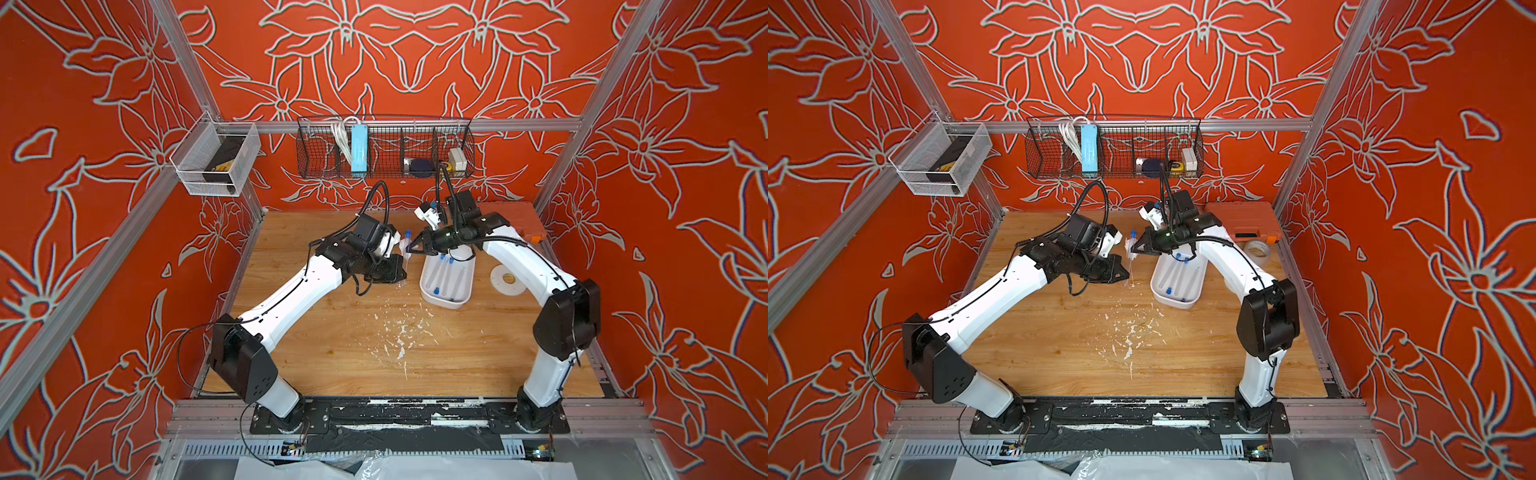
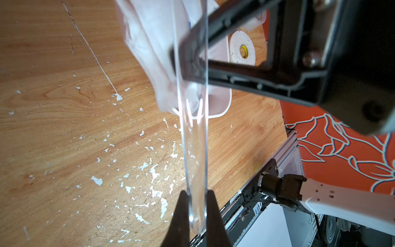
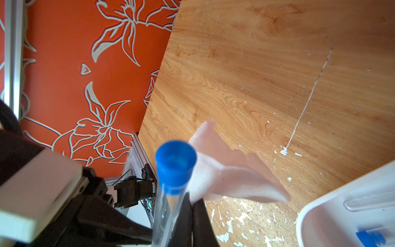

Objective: Wipe the exteriors of test tubes
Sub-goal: Wipe the dirt from the test tube.

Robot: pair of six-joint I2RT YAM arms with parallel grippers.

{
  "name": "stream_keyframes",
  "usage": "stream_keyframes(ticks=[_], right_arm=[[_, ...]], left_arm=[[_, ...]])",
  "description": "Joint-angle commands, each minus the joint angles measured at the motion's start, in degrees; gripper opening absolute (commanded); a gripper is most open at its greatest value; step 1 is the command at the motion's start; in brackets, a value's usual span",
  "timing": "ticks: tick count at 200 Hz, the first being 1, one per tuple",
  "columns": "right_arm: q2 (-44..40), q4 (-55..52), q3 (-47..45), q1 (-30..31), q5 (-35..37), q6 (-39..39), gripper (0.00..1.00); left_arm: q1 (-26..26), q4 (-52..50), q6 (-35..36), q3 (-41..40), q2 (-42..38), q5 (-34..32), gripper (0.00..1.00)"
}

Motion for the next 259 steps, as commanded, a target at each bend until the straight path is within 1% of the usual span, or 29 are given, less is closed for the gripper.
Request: stream_keyframes(ticks=[1, 37, 91, 136, 169, 223, 259], right_arm=[[-4.0, 4.4, -3.4, 1.0, -1.8, 1.3, 0.00], [-7.4, 7.3, -8.5, 1.6, -2.8, 2.6, 0.00], [-8.4, 9.5, -10.7, 2.3, -3.3, 3.6, 0.00], [-6.6, 9.2, -6.9, 1.9, -4.0, 3.4, 0.00], [-5.5, 8.4, -3.7, 1.6, -4.5, 3.2, 0.00], [-2.4, 10.8, -0.3, 0.9, -5.4, 5.5, 0.00], [0.6, 13.3, 2.9, -2.2, -6.2, 7.7, 0.00]], left_arm=[[0.8, 1.0, -0.2, 2.5, 1.1, 0.6, 0.00], [1.1, 0.6, 0.2, 3.8, 2.0, 0.8, 0.00], [1.1, 0.7, -0.2, 3.2, 1.5, 1.5, 0.00], [1.1, 0.3, -0.3, -0.4, -0.9, 2.1, 0.00], [1.1, -0.2, -0.4, -2.4, -2.9, 1.3, 0.00], [1.1, 0.4, -1.3, -3.8, -4.5, 1.9, 0.00], [1.1, 0.9, -1.9, -4.2, -5.4, 2.9, 0.00]])
